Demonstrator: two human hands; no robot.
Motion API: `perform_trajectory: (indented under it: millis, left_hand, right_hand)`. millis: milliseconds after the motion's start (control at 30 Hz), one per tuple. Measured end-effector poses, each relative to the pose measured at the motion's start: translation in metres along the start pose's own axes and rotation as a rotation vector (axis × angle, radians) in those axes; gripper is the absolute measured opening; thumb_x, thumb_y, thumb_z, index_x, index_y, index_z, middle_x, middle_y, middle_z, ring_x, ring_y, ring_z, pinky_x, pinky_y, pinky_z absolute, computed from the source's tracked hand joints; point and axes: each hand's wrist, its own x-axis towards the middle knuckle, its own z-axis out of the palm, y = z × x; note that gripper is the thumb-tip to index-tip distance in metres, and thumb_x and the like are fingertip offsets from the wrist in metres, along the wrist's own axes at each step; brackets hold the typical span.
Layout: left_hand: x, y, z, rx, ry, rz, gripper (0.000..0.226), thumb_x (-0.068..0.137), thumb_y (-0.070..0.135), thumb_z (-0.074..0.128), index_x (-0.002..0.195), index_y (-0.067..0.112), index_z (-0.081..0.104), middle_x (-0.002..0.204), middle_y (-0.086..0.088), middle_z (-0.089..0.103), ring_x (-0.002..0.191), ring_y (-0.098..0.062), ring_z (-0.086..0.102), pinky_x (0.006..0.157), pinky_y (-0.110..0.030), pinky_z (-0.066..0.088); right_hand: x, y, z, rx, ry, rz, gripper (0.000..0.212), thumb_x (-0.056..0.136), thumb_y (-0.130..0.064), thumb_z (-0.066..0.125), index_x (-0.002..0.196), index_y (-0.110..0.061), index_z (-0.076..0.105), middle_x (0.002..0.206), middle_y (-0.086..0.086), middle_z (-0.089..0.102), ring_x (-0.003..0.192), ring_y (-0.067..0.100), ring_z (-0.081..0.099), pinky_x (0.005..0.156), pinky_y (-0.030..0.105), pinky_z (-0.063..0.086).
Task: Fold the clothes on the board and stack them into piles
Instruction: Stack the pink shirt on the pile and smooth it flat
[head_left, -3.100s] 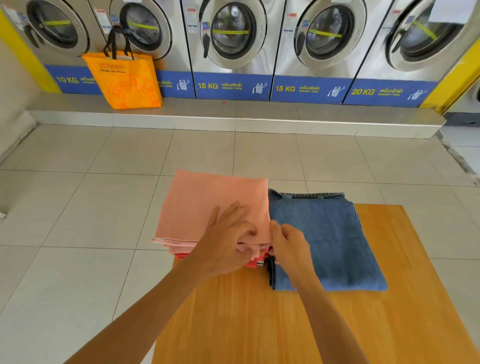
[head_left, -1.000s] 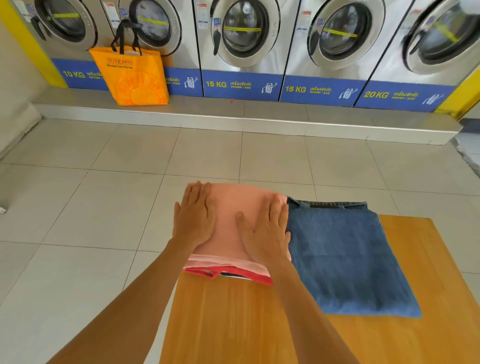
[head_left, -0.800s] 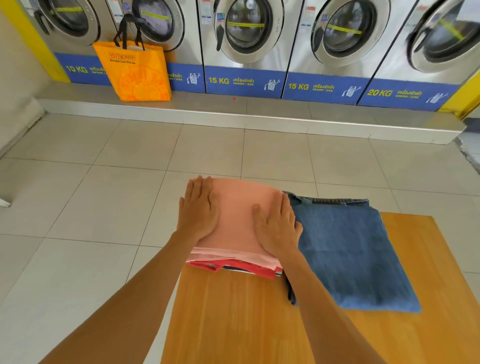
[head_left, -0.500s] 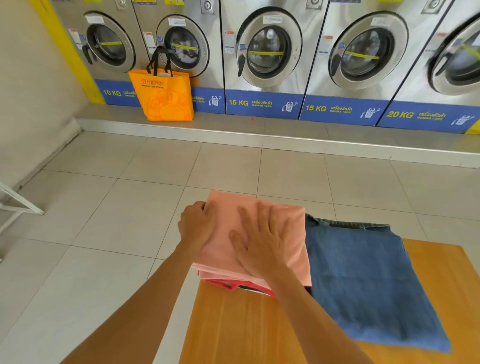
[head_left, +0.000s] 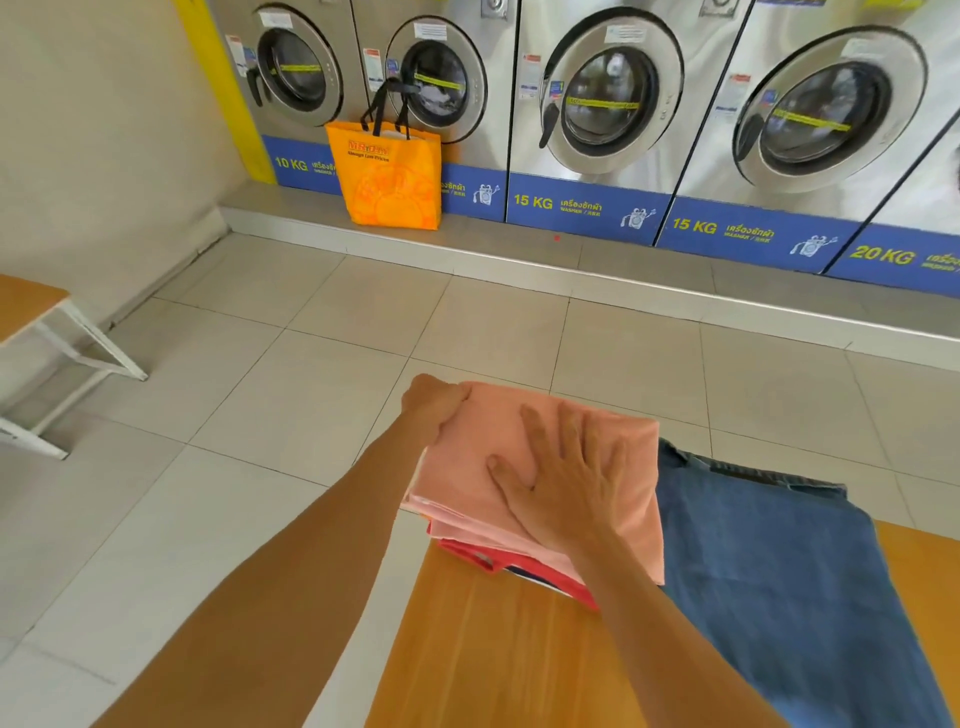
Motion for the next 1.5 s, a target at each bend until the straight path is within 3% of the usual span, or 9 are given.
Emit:
perform_trajectory:
  millis: [67,233,500,633,733,900,1067,1267,1500]
  left_hand:
    - [-0.021,-0.001,-0.009,0.191,0.054,0.150,0.042,0.087,0.047,0.057,0.060,0.019,0.044,0.060,0.001,0.049,0.064,-0.027,0.051,0.057,-0.028,0.038]
    - [-0.083,-0.054,-0.019,0.527,0.002,0.280,0.044,0.095,0.059,0.040,0.096,0.016,0.050,0.086,-0.001,0.060,0.076,-0.019,0.062,0.061,-0.035,0.050]
    - [-0.076,-0.059,-0.027,-0.029,-0.098,-0.127,0.025,0.097,0.029,0.052,0.094,0.007,0.064,0.102,-0.010,0.068,0.093,-0.030,0.063,0.084,-0.040,0.056]
    - [-0.101,-0.042,-0.009,0.502,0.395,0.375,0.030,0.090,0.011,0.055,0.119,0.016,0.058,0.129,-0.005,0.056,0.123,-0.029,0.049,0.104,-0.045,0.039]
    - [-0.141,-0.014,0.042,0.534,0.347,0.878,0.035,0.095,0.015,0.053,0.130,0.019,0.058,0.151,-0.005,0.043,0.144,-0.028,0.033,0.120,-0.046,0.023]
    - [-0.133,-0.022,0.105,0.759,0.072,0.702,0.061,0.101,0.055,0.010,0.156,0.029,0.018,0.167,-0.005,-0.005,0.153,-0.025,-0.014,0.121,-0.053,-0.010]
    - [-0.122,-0.028,0.108,0.853,0.006,0.686,0.089,0.083,0.083,0.007,0.157,0.034,-0.003,0.164,-0.004,-0.023,0.149,-0.025,-0.026,0.117,-0.056,-0.018]
    - [-0.122,-0.034,0.105,0.943,-0.032,0.709,0.111,0.065,0.098,0.010,0.155,0.036,-0.010,0.161,-0.004,-0.030,0.146,-0.026,-0.032,0.117,-0.059,-0.014]
    - [-0.125,-0.028,0.105,0.885,-0.027,0.674,0.102,0.071,0.095,0.007,0.155,0.040,-0.006,0.162,-0.001,-0.028,0.147,-0.023,-0.031,0.116,-0.056,-0.018]
  right_hand:
    - [0.000,0.002,0.002,0.019,0.016,0.002,0.080,0.085,-0.085,0.014,0.155,-0.050,-0.004,0.169,-0.002,-0.012,0.155,0.030,-0.012,0.120,0.061,-0.007]
    - [0.005,0.001,0.005,0.030,0.044,0.013,0.080,0.085,-0.083,0.016,0.155,-0.048,0.001,0.169,-0.001,-0.007,0.155,0.031,-0.007,0.120,0.063,-0.004]
    - [0.005,0.006,-0.004,0.044,-0.030,-0.036,0.075,0.088,-0.078,0.017,0.155,-0.049,0.001,0.169,-0.002,-0.009,0.155,0.027,-0.009,0.122,0.056,-0.005]
    - [-0.007,0.012,-0.011,0.083,-0.020,-0.065,0.066,0.100,-0.062,0.011,0.160,-0.037,-0.003,0.169,0.000,-0.012,0.155,0.022,-0.013,0.124,0.048,-0.010]
    - [-0.009,0.030,-0.011,0.055,-0.021,-0.093,0.065,0.104,-0.050,0.022,0.162,-0.025,0.002,0.170,0.004,-0.007,0.156,0.021,-0.012,0.126,0.047,-0.005]
    - [0.011,0.074,-0.041,0.033,0.122,0.214,0.055,0.101,-0.044,0.040,0.148,-0.016,0.035,0.158,0.012,0.030,0.147,0.031,0.022,0.116,0.051,0.018]
    - [0.037,0.105,-0.066,0.429,0.071,0.353,0.026,0.091,-0.036,0.058,0.098,-0.011,0.063,0.094,0.001,0.067,0.098,0.028,0.063,0.086,0.042,0.051]
    - [0.059,0.118,-0.071,0.604,0.134,0.435,0.019,0.085,-0.012,0.067,0.088,0.007,0.070,0.089,0.019,0.073,0.087,0.033,0.069,0.075,0.042,0.058]
    - [-0.041,0.103,-0.065,0.699,0.079,0.502,0.059,0.090,-0.065,0.052,0.064,-0.014,0.040,0.055,0.000,0.045,0.048,0.014,0.040,0.052,0.031,0.036]
